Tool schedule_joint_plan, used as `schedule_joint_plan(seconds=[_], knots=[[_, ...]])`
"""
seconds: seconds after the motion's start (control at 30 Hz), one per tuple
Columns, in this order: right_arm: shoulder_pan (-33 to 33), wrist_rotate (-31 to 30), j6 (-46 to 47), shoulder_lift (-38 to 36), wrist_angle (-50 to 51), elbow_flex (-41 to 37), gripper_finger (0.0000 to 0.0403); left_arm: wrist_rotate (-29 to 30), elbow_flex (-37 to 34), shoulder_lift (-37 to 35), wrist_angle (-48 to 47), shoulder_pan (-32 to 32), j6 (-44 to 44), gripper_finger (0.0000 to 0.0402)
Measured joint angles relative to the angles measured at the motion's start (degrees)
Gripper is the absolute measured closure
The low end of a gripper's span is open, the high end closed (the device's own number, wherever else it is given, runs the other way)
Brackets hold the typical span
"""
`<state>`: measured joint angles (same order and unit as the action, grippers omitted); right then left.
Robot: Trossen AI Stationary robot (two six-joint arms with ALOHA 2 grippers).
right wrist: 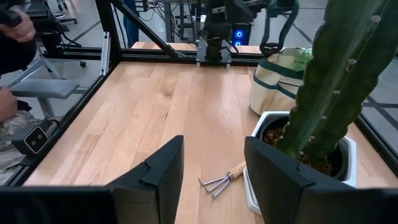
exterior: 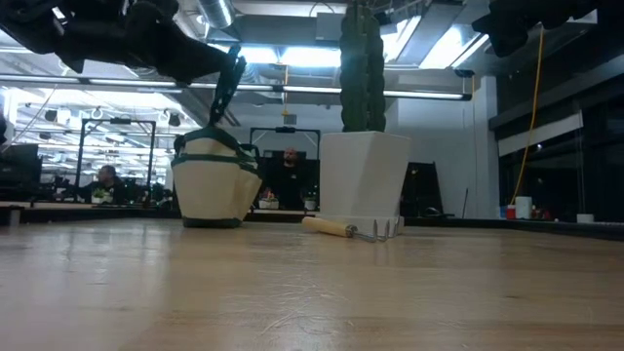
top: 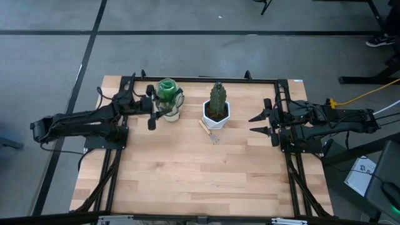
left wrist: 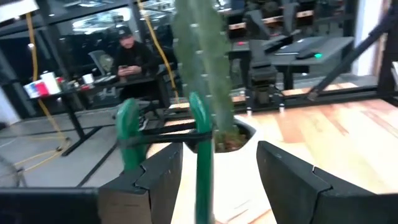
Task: Pick & Place Garden tools in Gardening bag
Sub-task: Put the green shear scissors into the brown gardening bag
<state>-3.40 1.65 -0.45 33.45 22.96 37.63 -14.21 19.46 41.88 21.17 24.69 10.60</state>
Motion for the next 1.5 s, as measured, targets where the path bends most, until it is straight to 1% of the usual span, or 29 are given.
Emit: schedule_joint_plan(seconds=[0.17,0.27,0.47,0.53,0.63,0.77,0.8,0.93,1.0,1.1,1.23,1.5], knots=[[-0.01,-0.02,0.00,-0.02,0.00,0.00,0.0231,3.37,0.11,1.14,-0.09,-5.16,0.40,0.0201],[-0.01,-0.02,0.01,-0.01,0.00,0.00,0.0231,5.11,1.58,2.65,-0.42,-8.61,0.69,0.0201],[0.00,-0.02,0.00,-0.02,0.00,0.00,0.0231,8.48,5.84,9.50,-0.85,-16.40,2.66,0.0201],[-0.02,-0.02,0.00,0.00,0.00,0.00,0.0231,9.88,7.35,12.36,-2.09,-18.43,3.04,0.0201],[0.00,-0.02,0.00,-0.02,0.00,-0.01,0.0231,10.37,9.94,16.82,-4.36,-20.62,5.04,0.0201],[0.00,-0.02,0.01,-0.01,0.00,-0.01,0.0231,10.76,14.12,22.95,-7.77,-22.66,6.88,0.0201],[-0.01,-0.01,0.02,0.00,0.00,-0.01,0.0231,11.89,15.31,24.11,-9.48,-23.15,7.82,0.0201],[0.00,-0.02,0.01,-0.02,0.00,0.00,0.0231,20.37,19.82,26.90,-16.07,-25.09,10.82,0.0201],[-0.02,-0.02,0.02,-0.02,0.00,0.00,0.0231,22.22,21.55,27.70,-17.78,-25.95,12.56,0.0201],[0.00,-0.02,0.02,-0.01,0.00,-0.01,0.0231,21.86,22.93,28.39,-19.12,-27.24,14.69,0.0201],[-0.01,0.00,0.00,0.00,0.00,0.00,0.0231,22.96,23.63,28.35,-22.00,-28.26,15.70,0.0201],[0.00,-0.01,0.01,-0.02,0.00,-0.01,0.0231,23.16,23.63,28.66,-31.07,-28.18,16.22,0.0201]])
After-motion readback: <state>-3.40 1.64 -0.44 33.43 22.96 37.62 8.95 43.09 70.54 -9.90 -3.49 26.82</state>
